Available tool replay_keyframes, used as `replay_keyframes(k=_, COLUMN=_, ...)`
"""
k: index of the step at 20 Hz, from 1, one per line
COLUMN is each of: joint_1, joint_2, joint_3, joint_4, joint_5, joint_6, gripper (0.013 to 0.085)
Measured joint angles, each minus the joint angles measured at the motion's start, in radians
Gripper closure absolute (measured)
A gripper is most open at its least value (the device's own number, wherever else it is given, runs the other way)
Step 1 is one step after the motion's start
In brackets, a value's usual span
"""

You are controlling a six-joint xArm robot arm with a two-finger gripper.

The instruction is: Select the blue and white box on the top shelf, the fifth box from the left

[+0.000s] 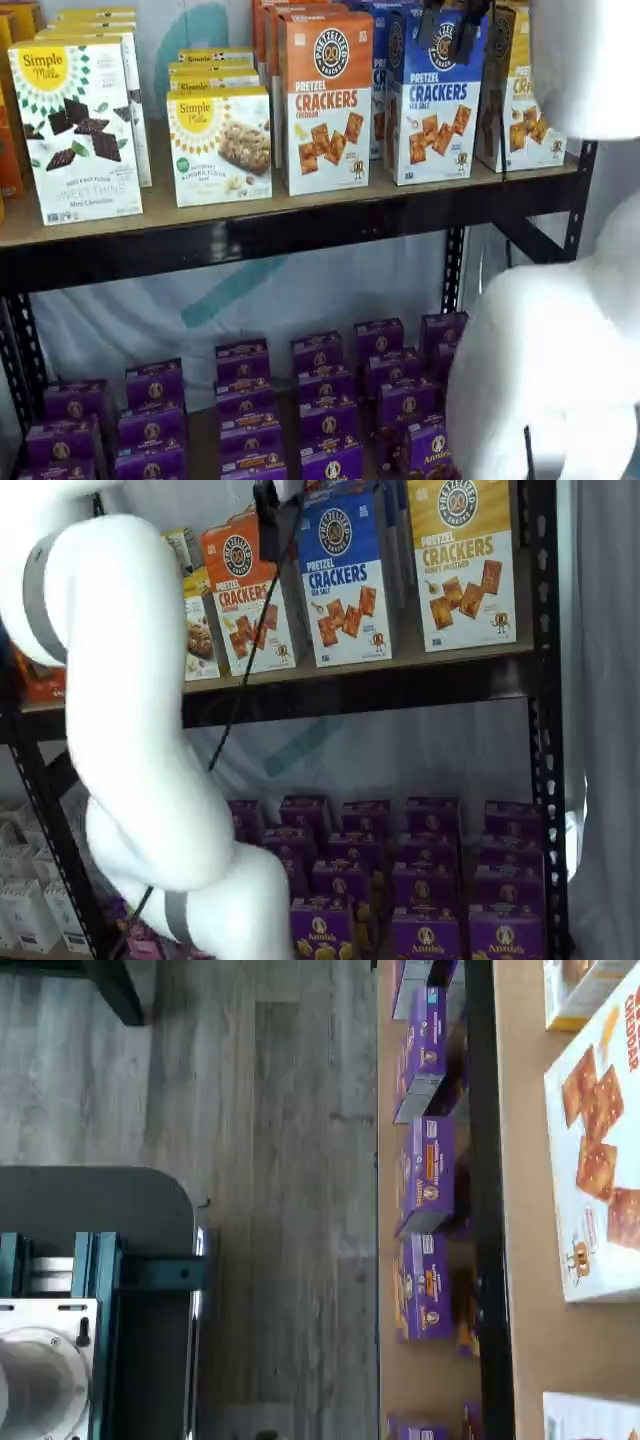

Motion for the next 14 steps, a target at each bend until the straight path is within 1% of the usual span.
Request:
replay_keyframes(k=1, joint_1=0.001, joint_2=0.012, joint_3=-0.015, joint_4=-0.005, joint_5=0.022, joint_6=0.0, gripper=0.013)
replay_keyframes(k=2, joint_1=0.005, joint_2=0.042, joint_3=-0.049, joint_4=-0.02, joint_5=0.074, joint_6=-0.002, gripper=0.013)
replay_keyframes(k=3, joint_1=0.006, joint_2=0.052, joint_3=-0.056, joint_4=-0.028, joint_5=0.091, joint_6=-0.005, gripper=0.013)
replay_keyframes(k=7, joint_1=-0.006, joint_2=0.05, joint_3=-0.041, joint_4=-0.029, joint_5=0.085, joint_6=-0.019, gripper=0.013)
replay_keyframes(k=10, joint_1=-0.02, joint_2=0.044, joint_3=-0.027, joint_4=-0.008, joint_5=0.068, joint_6=-0.025, gripper=0.013)
replay_keyframes(k=14, joint_1=-0.043, joint_2=0.011, joint_3=0.013, joint_4=0.049, joint_5=0.012, joint_6=-0.026, gripper=0.013)
